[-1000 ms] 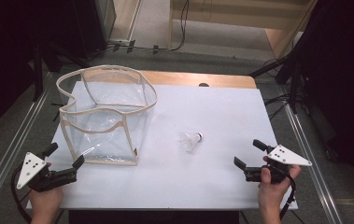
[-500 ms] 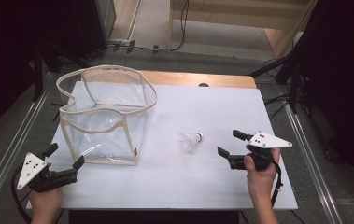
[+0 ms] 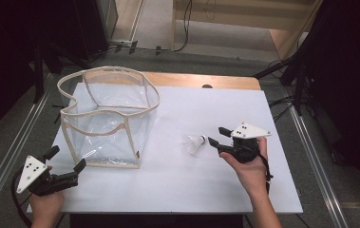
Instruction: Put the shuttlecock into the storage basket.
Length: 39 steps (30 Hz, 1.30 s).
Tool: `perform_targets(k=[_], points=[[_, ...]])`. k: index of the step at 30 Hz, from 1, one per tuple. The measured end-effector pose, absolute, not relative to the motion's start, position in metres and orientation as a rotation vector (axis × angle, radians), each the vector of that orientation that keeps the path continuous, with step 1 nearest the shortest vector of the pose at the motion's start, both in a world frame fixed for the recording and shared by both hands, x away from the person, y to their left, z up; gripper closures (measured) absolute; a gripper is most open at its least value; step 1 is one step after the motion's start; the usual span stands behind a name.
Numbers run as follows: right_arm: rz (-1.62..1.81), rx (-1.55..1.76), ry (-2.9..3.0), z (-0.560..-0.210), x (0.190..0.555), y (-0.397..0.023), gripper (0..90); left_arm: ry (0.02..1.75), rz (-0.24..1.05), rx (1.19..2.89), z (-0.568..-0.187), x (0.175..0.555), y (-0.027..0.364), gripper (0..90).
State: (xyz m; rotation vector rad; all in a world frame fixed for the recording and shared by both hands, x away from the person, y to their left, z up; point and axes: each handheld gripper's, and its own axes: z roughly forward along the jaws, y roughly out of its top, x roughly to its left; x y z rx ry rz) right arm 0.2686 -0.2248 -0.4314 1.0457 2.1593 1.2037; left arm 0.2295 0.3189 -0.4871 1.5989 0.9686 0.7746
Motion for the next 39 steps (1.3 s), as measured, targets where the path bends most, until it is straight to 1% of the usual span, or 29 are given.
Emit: perform_targets(k=[2, 4, 6, 13, 26, 39], points=[[1.176, 1.038, 2.167, -0.433, 0.270, -0.222, 57.5, 0.966, 0.778, 1.600, -0.487, 0.229, 0.319, 0.0], [1.150, 1.028, 2.197, -0.434, 0.272, -0.220, 68.4, 0.965, 0.779, 1.601, -0.487, 0.229, 0.319, 0.0], [1.151, 1.008, 2.245, -0.437, 0.274, -0.219, 75.4, 0.965, 0.779, 1.600, -0.487, 0.229, 0.318, 0.0], [1.135, 0.989, 2.349, -0.443, 0.280, -0.212, 87.1, 0.962, 0.783, 1.603, -0.487, 0.229, 0.318, 0.0], [1.029, 0.962, 2.468, -0.460, 0.292, -0.198, 87.8, 0.963, 0.780, 1.601, -0.487, 0.229, 0.318, 0.0], [0.965, 0.896, 2.578, -0.475, 0.301, -0.173, 87.8, 0.959, 0.781, 1.606, -0.487, 0.229, 0.318, 0.0]])
